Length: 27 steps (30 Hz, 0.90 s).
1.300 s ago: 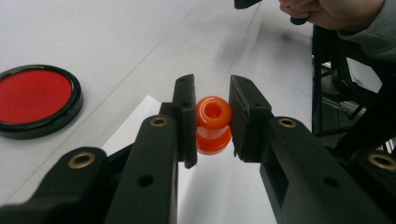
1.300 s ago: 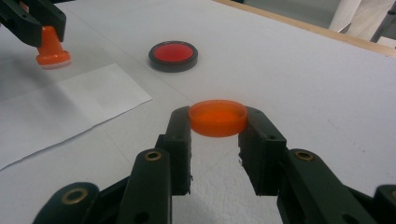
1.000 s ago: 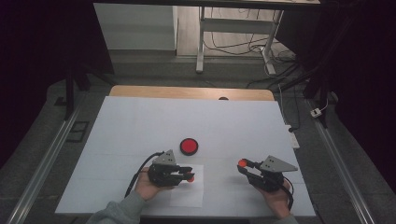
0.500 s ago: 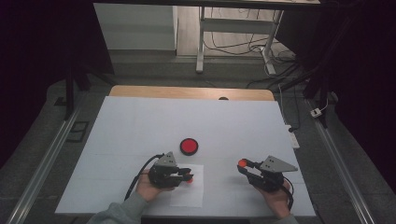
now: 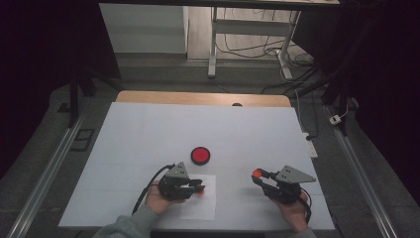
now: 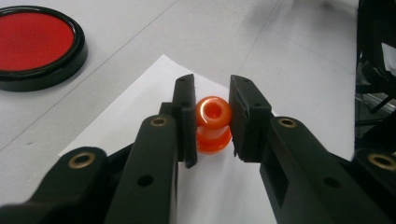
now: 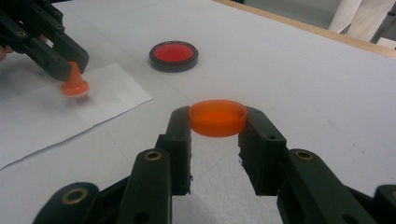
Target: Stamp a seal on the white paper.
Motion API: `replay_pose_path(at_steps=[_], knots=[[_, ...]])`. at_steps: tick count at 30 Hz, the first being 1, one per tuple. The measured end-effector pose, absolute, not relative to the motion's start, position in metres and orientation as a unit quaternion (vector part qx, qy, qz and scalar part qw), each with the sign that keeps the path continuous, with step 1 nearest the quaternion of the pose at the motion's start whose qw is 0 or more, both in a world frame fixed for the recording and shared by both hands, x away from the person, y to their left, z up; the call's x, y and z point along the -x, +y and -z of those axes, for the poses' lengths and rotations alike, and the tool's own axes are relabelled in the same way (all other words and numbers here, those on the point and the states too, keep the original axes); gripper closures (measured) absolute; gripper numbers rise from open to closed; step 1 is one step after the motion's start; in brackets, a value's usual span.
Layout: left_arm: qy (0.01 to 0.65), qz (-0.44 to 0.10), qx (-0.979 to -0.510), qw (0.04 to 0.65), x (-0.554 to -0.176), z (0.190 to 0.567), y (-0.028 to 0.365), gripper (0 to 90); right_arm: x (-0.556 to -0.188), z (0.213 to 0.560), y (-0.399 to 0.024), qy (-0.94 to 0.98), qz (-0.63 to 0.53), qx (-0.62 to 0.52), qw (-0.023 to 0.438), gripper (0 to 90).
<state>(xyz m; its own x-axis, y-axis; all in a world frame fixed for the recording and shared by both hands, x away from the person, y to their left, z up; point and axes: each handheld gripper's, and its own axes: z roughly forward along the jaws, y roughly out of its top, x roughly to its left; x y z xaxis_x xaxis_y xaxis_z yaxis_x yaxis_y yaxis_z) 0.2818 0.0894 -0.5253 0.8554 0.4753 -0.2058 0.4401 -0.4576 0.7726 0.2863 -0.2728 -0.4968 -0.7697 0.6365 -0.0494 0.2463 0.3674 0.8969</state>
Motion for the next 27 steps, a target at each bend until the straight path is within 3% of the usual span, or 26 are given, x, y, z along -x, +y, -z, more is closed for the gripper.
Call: replay_pose_path(at_steps=[27], knots=[[0.253, -0.045, -0.861, 0.438, -0.2748, 0.5332, 0.0866, 73.0, -0.2868, 0.497, -0.2737, 0.803, -0.491, -0.274, 0.2, 64.6]])
